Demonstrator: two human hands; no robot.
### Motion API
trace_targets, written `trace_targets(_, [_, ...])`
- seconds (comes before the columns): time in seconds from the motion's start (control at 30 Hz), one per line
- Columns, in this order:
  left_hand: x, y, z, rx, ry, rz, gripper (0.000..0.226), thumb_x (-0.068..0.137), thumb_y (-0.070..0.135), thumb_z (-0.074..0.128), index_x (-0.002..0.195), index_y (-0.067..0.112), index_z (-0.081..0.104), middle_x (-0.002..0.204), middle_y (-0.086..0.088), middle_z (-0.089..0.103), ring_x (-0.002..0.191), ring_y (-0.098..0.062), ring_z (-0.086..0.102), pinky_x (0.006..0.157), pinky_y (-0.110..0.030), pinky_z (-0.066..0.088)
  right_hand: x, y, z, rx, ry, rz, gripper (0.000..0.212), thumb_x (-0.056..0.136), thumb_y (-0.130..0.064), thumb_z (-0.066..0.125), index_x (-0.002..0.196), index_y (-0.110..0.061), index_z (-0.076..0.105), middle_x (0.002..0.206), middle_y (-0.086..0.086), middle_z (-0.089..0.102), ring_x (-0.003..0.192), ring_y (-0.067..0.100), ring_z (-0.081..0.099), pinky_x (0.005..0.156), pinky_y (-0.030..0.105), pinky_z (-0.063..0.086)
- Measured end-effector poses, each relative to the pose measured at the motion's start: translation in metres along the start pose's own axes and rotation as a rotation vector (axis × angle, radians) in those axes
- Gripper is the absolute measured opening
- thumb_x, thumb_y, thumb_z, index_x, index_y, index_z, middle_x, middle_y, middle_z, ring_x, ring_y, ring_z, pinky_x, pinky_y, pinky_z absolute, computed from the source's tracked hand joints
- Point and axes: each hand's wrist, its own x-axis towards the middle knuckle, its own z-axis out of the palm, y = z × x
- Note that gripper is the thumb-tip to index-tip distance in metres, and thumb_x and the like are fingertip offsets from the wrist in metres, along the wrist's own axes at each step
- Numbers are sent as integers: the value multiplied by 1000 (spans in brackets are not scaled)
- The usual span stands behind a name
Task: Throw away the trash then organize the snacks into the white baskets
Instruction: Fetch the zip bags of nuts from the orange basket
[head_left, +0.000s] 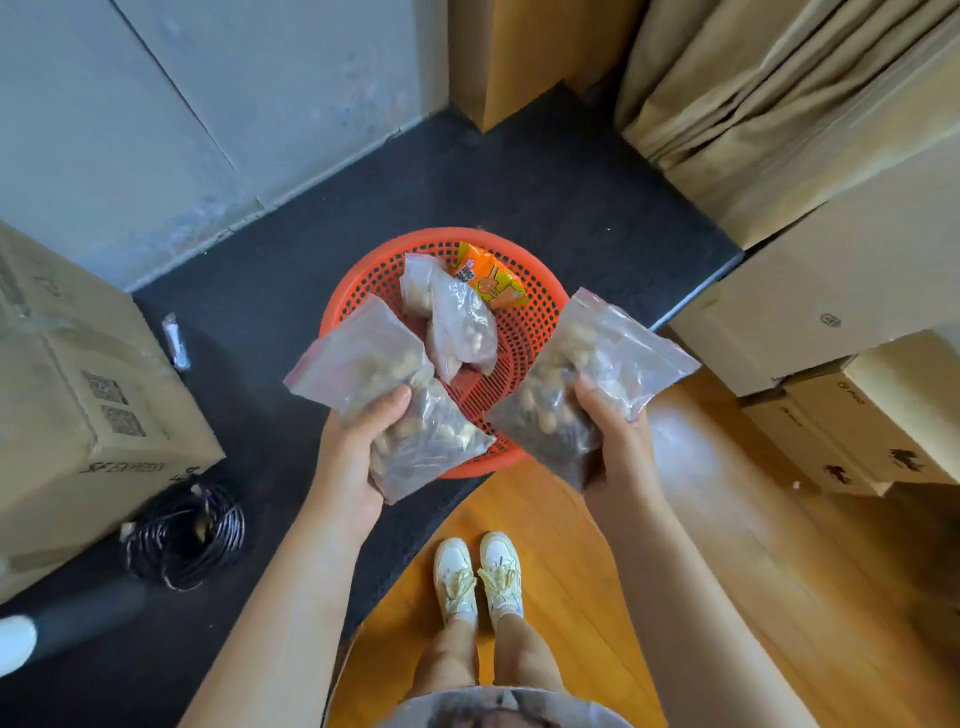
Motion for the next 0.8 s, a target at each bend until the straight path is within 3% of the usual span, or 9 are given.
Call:
trace_targets(0.1, [-23, 3, 17, 28, -50, -33, 46, 69, 20, 70, 114, 15, 65, 101, -5, 72, 91, -19, 71, 66, -30, 57, -36, -13, -22, 116, -74, 74, 58, 84, -38, 50, 135, -11, 45, 130, 18, 57, 117, 35, 57, 91, 49, 51])
trace_targets(0.23, [-50, -6, 42, 30, -148, -99, 23, 70, 28, 64, 91, 23, 73, 85, 3, 76, 79, -14, 73, 58, -27, 57, -89, -22, -62, 217, 21, 84, 57, 78, -55, 48, 118, -16, 62, 112, 9, 70, 101, 25, 68, 69, 35, 58])
trace_targets(0.3, [-63, -15, 57, 125, -211, -115, 26, 69, 31, 64, 91, 23, 73, 84, 3, 76, 78, -13, 73, 58, -26, 57, -114, -21, -83, 196, 148, 15, 55, 76, -56, 50, 110, -16, 66, 111, 14, 69, 100, 29, 68, 75, 41, 58])
trace_targets(0.43, [-97, -43, 89, 366, -373, -109, 52, 63, 50, 73, 105, 19, 68, 91, 2, 76, 85, -14, 72, 68, -26, 58, -169, -17, -123, 155, 392, -111, 67, 75, -54, 54, 121, -5, 58, 117, 25, 64, 105, 39, 63, 95, 55, 47])
trace_targets(0.5, [-121, -63, 108, 472, -452, -109, 49, 65, 53, 70, 96, 14, 67, 69, 4, 73, 65, -6, 69, 63, -18, 55, -200, -13, -147, 188, 475, -144, 69, 71, -53, 56, 120, -4, 58, 113, 23, 66, 102, 39, 64, 96, 56, 46])
trace_targets(0.57, [-145, -85, 123, 542, -512, -112, 37, 74, 51, 60, 69, 14, 64, 38, 6, 56, 36, 3, 50, 45, -7, 40, -230, -5, -173, 240, 539, -139, 68, 70, -52, 59, 120, -7, 59, 112, 21, 67, 102, 37, 64, 97, 56, 46])
trace_targets(0.63, [-179, -115, 142, 645, -580, -138, 50, 71, 61, 61, 49, 16, 61, 28, 4, 44, 29, 0, 37, 39, -8, 30, -268, 5, -210, 325, 584, -164, 66, 72, -45, 59, 125, -4, 55, 114, 23, 65, 103, 38, 63, 96, 54, 47])
trace_targets(0.7, [-214, -145, 159, 716, -629, -176, 54, 56, 71, 66, 50, 17, 63, 34, 6, 46, 34, -8, 38, 40, -13, 29, -310, 16, -245, 385, 632, -205, 64, 73, -41, 58, 123, -2, 56, 114, 24, 64, 102, 39, 62, 93, 51, 47])
trace_targets(0.8, [-270, -194, 183, 743, -708, -225, 39, 59, 57, 71, 71, 20, 72, 79, -12, 52, 72, -24, 45, 57, -28, 34, -372, 37, -296, 493, 731, -243, 56, 76, -46, 55, 117, -9, 63, 114, 20, 66, 105, 38, 63, 96, 53, 46])
